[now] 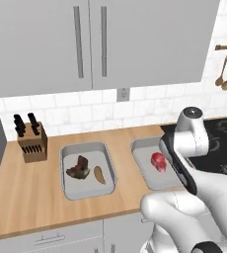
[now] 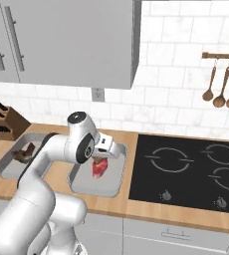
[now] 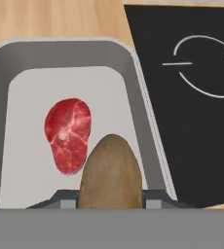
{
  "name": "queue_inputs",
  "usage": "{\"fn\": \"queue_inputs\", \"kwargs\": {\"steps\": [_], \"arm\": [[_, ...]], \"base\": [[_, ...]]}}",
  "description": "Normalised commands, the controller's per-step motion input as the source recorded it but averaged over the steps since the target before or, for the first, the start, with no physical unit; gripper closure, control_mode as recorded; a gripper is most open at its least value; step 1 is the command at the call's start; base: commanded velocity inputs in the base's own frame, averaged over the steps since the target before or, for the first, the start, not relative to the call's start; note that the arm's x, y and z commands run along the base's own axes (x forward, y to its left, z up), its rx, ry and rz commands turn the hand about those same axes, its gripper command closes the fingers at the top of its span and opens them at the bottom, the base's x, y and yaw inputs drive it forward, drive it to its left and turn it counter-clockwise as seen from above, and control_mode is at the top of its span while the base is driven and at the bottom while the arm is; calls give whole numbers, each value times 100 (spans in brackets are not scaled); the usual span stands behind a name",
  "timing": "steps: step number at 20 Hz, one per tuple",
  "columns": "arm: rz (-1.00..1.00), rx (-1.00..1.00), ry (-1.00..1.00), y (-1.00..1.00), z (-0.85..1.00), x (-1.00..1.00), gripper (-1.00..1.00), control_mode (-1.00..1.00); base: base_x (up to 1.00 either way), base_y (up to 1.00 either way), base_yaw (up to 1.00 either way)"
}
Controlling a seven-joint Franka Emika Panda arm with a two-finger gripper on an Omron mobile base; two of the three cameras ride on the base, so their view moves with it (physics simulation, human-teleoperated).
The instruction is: Place one sweet potato and one steak in each tupperware on the nearby counter, to pack two identical lunches.
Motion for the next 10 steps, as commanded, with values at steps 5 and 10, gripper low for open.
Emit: {"fn": "queue_inputs", "kwargs": {"steps": [5, 10], "arm": [[0, 0, -12, -12, -28, 21, 100, -100], [0, 0, -29, 0, -39, 0, 100, -100]], "base": [[0, 0, 0], [0, 0, 0]]}}
